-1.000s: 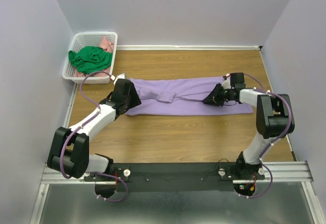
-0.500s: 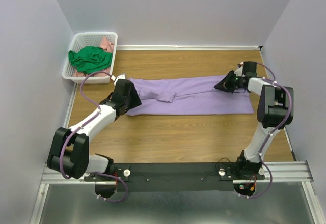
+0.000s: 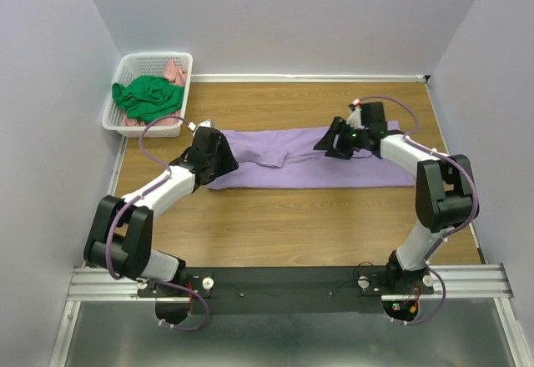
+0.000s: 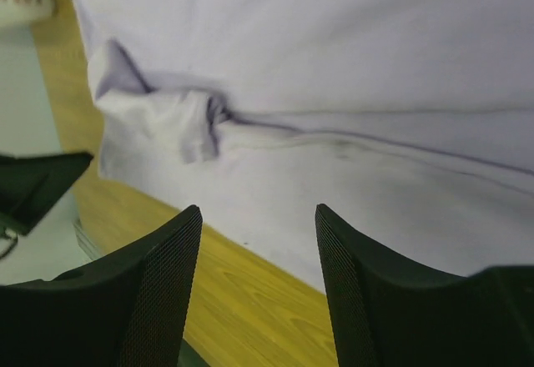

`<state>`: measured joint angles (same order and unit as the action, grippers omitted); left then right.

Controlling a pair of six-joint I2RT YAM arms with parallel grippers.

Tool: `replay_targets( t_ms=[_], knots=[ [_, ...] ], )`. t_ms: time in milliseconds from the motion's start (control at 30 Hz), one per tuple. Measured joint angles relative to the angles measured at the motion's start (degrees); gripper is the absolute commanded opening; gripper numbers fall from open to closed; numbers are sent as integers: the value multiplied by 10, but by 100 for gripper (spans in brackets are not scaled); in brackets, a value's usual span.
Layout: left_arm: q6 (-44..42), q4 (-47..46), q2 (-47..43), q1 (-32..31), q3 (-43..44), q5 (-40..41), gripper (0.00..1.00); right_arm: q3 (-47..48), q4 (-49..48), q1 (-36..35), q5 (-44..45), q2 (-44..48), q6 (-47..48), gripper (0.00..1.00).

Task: Fold and stack the t-shirts
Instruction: Fold the tshirt

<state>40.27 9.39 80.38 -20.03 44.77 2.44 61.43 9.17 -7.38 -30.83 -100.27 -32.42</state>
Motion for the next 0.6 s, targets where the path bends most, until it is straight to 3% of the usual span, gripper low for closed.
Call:
replay_targets(
  t_ms=[200, 600],
  knots=[
    [8, -26, 45, 3, 32, -5, 63, 21, -20, -110, 2, -29, -12, 56],
    [11, -71, 160, 46, 115, -49, 59, 77, -90, -158, -6, -138, -63, 52]
  ],
)
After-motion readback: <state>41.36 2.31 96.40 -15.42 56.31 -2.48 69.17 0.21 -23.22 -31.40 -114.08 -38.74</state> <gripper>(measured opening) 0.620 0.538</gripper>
